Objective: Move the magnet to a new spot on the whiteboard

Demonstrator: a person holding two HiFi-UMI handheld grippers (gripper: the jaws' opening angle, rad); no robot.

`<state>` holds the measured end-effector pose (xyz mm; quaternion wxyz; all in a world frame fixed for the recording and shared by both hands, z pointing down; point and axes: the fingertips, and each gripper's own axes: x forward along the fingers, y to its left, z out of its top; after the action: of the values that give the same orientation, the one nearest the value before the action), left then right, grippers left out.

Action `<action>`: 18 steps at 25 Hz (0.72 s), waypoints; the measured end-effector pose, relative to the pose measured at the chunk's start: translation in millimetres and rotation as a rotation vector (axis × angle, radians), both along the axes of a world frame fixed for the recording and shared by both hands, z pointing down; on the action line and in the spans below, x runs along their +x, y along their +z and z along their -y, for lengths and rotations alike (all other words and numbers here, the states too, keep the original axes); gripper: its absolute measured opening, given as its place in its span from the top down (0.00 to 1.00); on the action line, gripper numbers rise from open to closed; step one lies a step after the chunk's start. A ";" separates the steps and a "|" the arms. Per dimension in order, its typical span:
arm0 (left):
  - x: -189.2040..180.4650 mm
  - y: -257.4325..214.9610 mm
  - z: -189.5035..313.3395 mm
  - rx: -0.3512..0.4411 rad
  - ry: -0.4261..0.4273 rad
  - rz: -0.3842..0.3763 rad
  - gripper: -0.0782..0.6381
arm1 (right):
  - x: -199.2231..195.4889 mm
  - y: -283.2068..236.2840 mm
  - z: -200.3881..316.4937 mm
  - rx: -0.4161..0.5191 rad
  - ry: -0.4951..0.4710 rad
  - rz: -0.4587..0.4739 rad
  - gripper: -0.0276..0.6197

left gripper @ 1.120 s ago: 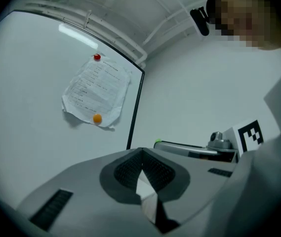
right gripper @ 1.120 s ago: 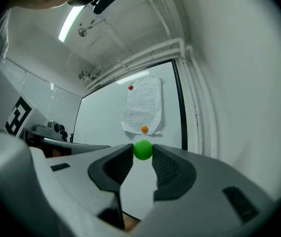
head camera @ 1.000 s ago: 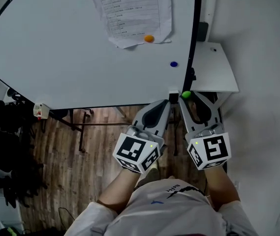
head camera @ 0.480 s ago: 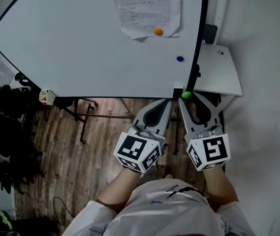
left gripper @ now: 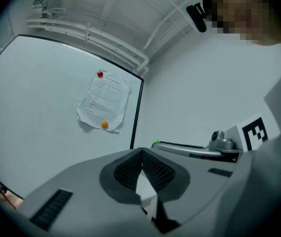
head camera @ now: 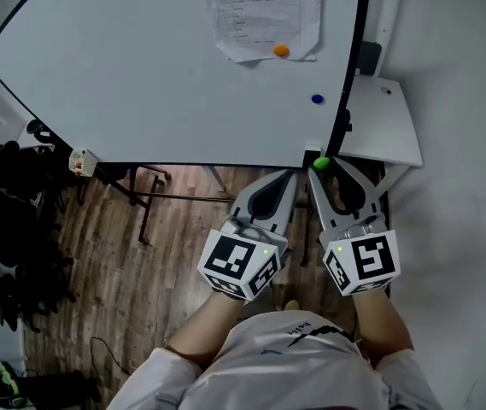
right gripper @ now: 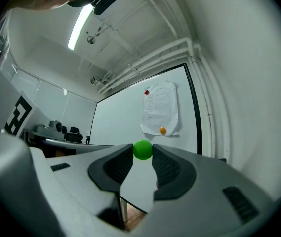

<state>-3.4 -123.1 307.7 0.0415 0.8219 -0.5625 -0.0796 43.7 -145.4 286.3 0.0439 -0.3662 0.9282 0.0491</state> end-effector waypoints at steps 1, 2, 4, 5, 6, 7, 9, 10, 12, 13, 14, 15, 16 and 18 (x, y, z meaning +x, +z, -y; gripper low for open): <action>-2.5 -0.5 1.4 0.002 -0.004 0.000 0.88 | -2.8 -0.6 1.1 0.001 -0.005 -0.001 0.76; -4.7 -1.0 3.0 0.003 -0.007 0.000 0.88 | -5.3 -1.2 2.7 0.001 -0.008 -0.002 0.76; -9.3 -1.5 6.5 0.005 -0.011 0.002 0.88 | -10.3 -1.9 6.9 0.001 -0.012 -0.003 0.76; -12.1 -1.8 8.5 0.007 -0.014 0.002 0.88 | -13.2 -2.3 9.2 0.002 -0.014 -0.002 0.76; -15.4 -2.2 10.7 0.010 -0.017 0.003 0.88 | -16.3 -2.9 11.8 0.004 -0.016 -0.002 0.76; -18.9 -2.9 13.4 0.013 -0.020 0.004 0.88 | -19.5 -3.7 14.8 0.007 -0.017 -0.001 0.76; -26.1 -5.5 19.6 0.020 -0.025 0.003 0.88 | -26.0 -6.1 21.9 0.011 -0.018 0.000 0.76; -30.2 -7.1 22.9 0.023 -0.027 0.003 0.88 | -29.5 -7.2 26.0 0.011 -0.018 0.001 0.76; -40.0 -10.2 30.5 0.031 -0.033 0.006 0.88 | -38.3 -9.8 35.3 0.014 -0.019 0.003 0.76; -45.7 -11.5 34.9 0.034 -0.036 0.008 0.88 | -43.5 -11.4 40.3 0.017 -0.020 0.004 0.76; -51.6 -12.7 39.5 0.036 -0.038 0.010 0.88 | -49.2 -13.1 45.6 0.020 -0.020 0.006 0.76; -57.6 -13.8 44.5 0.038 -0.039 0.011 0.88 | -55.2 -14.8 51.1 0.024 -0.020 0.008 0.76; -63.7 -14.7 49.5 0.040 -0.040 0.013 0.88 | -61.4 -16.2 56.8 0.027 -0.020 0.009 0.76; -75.9 -15.6 60.0 0.044 -0.040 0.016 0.88 | -74.1 -17.9 68.1 0.032 -0.019 0.011 0.76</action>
<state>-79.3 -183.0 292.1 0.0175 0.8117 -0.5774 -0.0861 -30.5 -213.6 268.4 0.0553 -0.3567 0.9305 0.0615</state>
